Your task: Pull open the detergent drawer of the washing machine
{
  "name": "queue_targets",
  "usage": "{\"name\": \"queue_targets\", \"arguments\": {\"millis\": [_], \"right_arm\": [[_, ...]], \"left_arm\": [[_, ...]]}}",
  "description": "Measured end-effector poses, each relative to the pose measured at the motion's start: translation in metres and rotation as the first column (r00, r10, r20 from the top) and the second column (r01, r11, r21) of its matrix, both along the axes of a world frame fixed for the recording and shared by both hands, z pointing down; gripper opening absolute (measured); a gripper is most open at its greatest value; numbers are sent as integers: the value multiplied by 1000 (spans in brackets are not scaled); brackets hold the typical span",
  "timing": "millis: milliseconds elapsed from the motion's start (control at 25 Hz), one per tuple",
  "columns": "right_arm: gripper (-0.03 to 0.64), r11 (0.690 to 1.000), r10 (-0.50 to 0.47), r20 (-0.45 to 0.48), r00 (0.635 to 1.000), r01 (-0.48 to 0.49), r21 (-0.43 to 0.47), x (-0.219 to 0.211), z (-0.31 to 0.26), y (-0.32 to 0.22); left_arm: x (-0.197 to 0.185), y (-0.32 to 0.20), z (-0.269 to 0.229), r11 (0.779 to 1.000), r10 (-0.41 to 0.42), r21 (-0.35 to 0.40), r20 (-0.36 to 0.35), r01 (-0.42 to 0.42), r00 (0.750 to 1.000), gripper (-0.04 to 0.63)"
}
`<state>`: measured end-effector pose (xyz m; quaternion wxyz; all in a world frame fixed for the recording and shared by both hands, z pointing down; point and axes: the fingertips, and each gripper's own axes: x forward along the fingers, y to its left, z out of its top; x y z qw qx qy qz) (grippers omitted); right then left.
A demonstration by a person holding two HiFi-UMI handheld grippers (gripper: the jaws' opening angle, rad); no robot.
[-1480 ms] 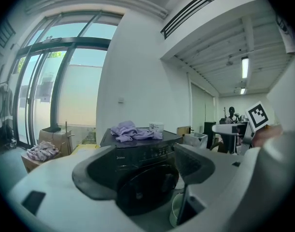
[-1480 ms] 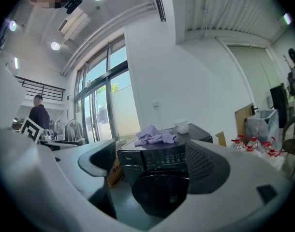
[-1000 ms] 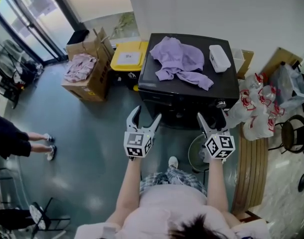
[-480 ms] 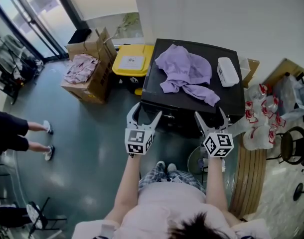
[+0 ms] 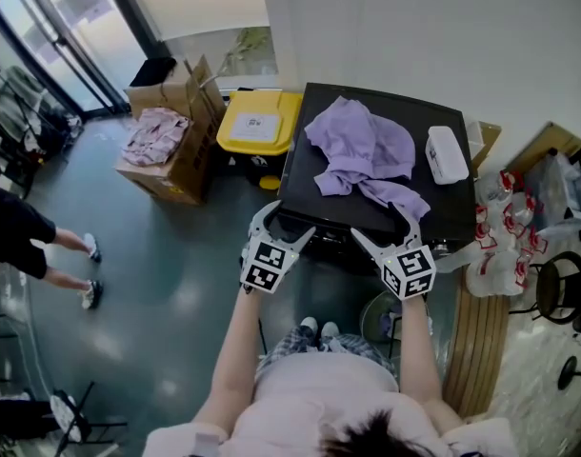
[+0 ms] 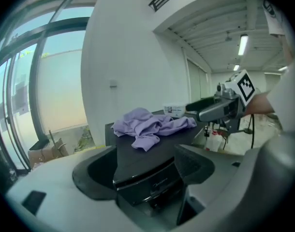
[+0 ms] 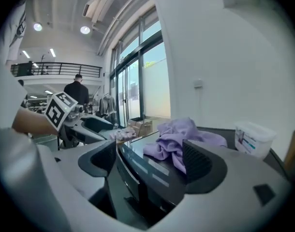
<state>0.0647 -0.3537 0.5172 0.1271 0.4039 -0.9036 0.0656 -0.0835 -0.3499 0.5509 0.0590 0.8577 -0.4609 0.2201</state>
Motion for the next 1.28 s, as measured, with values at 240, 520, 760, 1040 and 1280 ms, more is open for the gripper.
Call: {"name": "queue_targets", "arguments": {"millis": [240, 520, 760, 1040, 1280], "right_arm": [[438, 971, -238, -199, 951, 230, -62, -52, 26, -2], [417, 903, -430, -335, 838, 397, -165, -83, 60, 10], [385, 821, -571, -408, 712, 491, -293, -94, 97, 28], [356, 776, -630, -471, 617, 511, -370, -105, 123, 35], [328, 785, -618, -508, 600, 500, -364, -109, 128, 33]], "left_arm": [[8, 0, 39, 975, 203, -130, 207, -179, 957, 359], [9, 3, 79, 916, 377, -274, 343, -293, 860, 359], [10, 10, 99, 859, 482, -377, 370, -346, 795, 359], [10, 11, 110, 814, 558, -441, 411, -379, 721, 357], [8, 13, 112, 797, 588, -458, 438, -395, 680, 357]]}}
